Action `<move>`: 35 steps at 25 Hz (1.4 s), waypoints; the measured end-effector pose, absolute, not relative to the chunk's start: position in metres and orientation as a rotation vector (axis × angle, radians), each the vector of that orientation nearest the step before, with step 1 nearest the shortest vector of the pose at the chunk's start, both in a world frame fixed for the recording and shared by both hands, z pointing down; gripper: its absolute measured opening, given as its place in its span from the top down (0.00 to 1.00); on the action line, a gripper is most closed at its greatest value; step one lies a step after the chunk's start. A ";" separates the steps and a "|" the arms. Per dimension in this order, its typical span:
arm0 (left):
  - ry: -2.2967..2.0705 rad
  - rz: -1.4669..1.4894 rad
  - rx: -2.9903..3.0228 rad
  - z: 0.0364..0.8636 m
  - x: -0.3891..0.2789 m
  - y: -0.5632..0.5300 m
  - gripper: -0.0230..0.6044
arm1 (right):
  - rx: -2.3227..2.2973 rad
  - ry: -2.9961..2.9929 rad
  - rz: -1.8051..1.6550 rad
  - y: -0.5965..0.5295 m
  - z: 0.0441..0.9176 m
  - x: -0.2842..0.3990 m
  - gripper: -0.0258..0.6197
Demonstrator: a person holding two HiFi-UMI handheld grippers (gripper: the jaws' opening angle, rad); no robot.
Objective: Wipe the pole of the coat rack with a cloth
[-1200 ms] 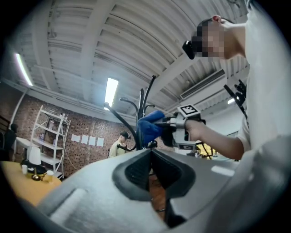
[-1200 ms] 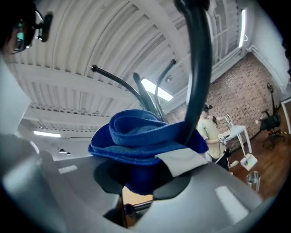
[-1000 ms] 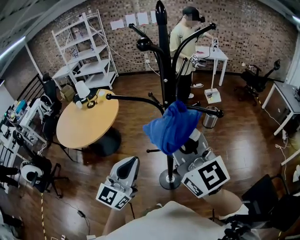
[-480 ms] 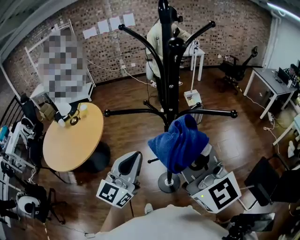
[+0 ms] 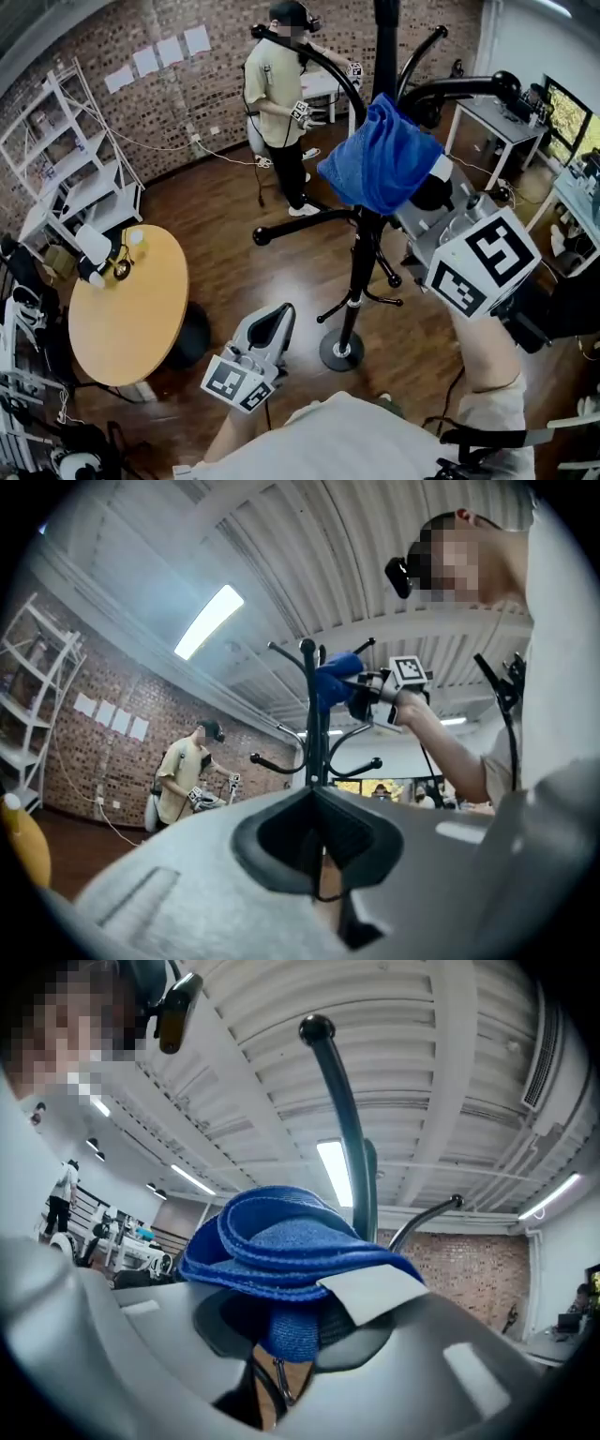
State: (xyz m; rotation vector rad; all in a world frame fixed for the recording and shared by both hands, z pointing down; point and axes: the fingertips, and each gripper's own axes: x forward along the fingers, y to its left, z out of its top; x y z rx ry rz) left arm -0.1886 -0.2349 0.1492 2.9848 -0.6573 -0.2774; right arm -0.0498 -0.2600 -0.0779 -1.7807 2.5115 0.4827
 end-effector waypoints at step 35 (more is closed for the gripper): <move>-0.657 -0.185 2.889 0.171 -0.185 -0.251 0.96 | -1.889 2.595 0.126 -0.279 0.220 -0.061 0.80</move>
